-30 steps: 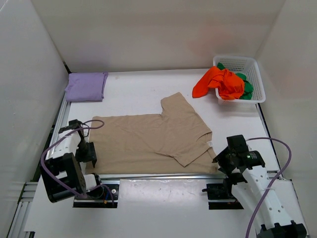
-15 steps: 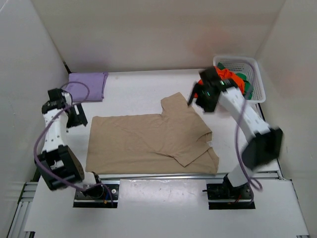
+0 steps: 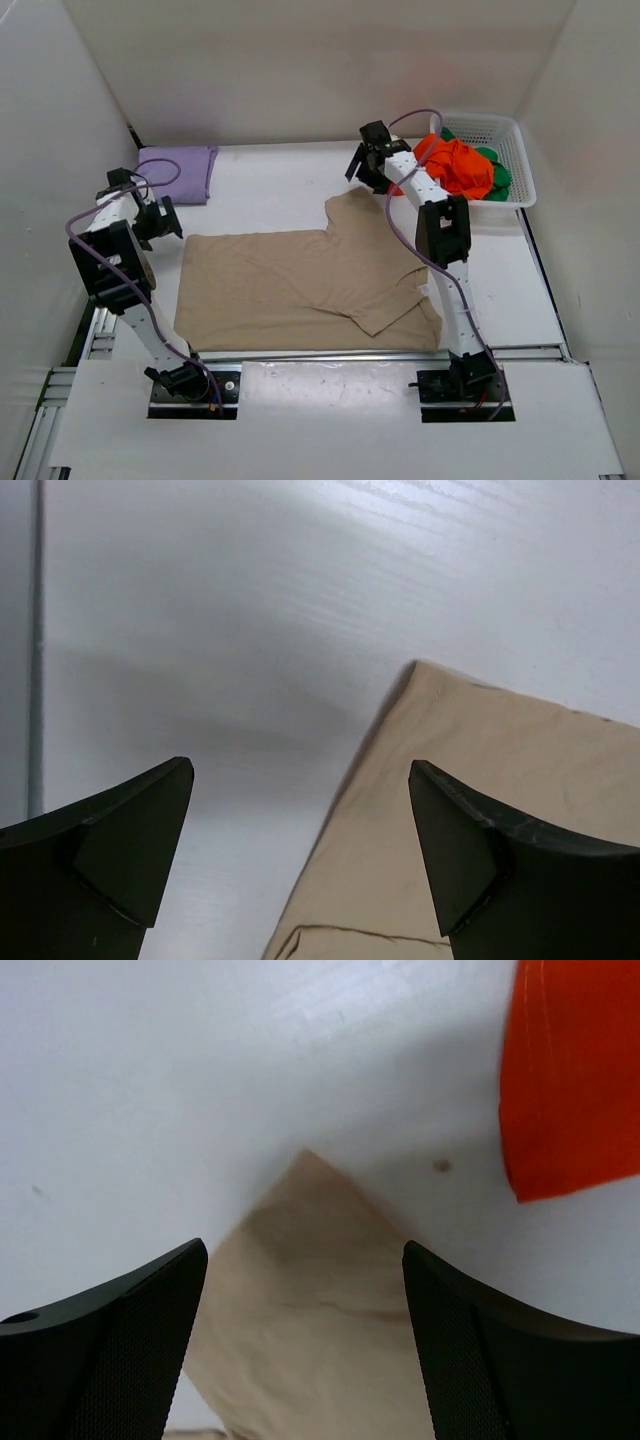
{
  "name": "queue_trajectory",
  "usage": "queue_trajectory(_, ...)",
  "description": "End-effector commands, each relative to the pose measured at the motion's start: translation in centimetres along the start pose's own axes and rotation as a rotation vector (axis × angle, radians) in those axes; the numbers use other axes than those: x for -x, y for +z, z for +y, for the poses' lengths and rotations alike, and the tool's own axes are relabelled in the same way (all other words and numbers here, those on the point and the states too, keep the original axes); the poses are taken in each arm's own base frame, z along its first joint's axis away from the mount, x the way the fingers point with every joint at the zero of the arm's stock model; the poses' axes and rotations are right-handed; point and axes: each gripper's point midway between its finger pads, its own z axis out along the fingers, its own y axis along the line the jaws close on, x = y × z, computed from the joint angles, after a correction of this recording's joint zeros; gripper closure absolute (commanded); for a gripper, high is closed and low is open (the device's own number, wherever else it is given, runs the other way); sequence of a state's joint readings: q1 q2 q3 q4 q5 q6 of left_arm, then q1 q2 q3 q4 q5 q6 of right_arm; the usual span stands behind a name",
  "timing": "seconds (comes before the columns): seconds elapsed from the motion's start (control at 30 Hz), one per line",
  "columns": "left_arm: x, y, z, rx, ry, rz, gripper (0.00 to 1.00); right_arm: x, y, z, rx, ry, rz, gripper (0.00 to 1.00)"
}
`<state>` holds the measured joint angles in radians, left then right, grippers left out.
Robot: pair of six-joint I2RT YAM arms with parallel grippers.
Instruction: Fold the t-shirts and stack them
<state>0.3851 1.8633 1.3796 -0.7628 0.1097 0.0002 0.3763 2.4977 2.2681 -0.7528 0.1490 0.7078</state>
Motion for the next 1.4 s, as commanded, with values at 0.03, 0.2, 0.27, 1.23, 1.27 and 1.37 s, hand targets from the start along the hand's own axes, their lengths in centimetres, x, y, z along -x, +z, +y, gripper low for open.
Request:
queue_trajectory(0.03, 1.9, 1.2, -1.7, -0.072, 0.018, -0.029, 0.0, 1.8, 0.8, 2.2, -0.036, 0.018, -0.157, 0.17)
queue_trajectory(0.2, 0.9, 4.1, -2.8, -0.084, 0.042, 0.027, 0.0, 0.6, 1.0, -0.7, -0.183, 0.025, -0.161, 0.17)
queue_trajectory(0.27, 0.8, 4.7, -2.9, -0.093, 0.04, 0.041, 0.0, 1.3, 0.8, -0.9, -0.206, 0.026, -0.192, 0.17)
queue_trajectory(1.23, -0.5, 3.4, -5.4, -0.003, 0.154, 0.03, 0.9, -0.8, -5.0, -0.8, -0.01, 0.06, -0.015, 1.0)
queue_trajectory(1.27, -0.7, 3.1, -5.4, -0.003, 0.154, 0.029, 0.9, -2.0, -5.1, -1.9, -0.026, 0.039, 0.003, 1.0)
queue_trajectory(1.37, -0.6, 1.1, -6.0, 0.018, 0.182, -0.017, 0.9, -3.5, -9.2, -2.4, 0.026, -0.019, -0.022, 1.0)
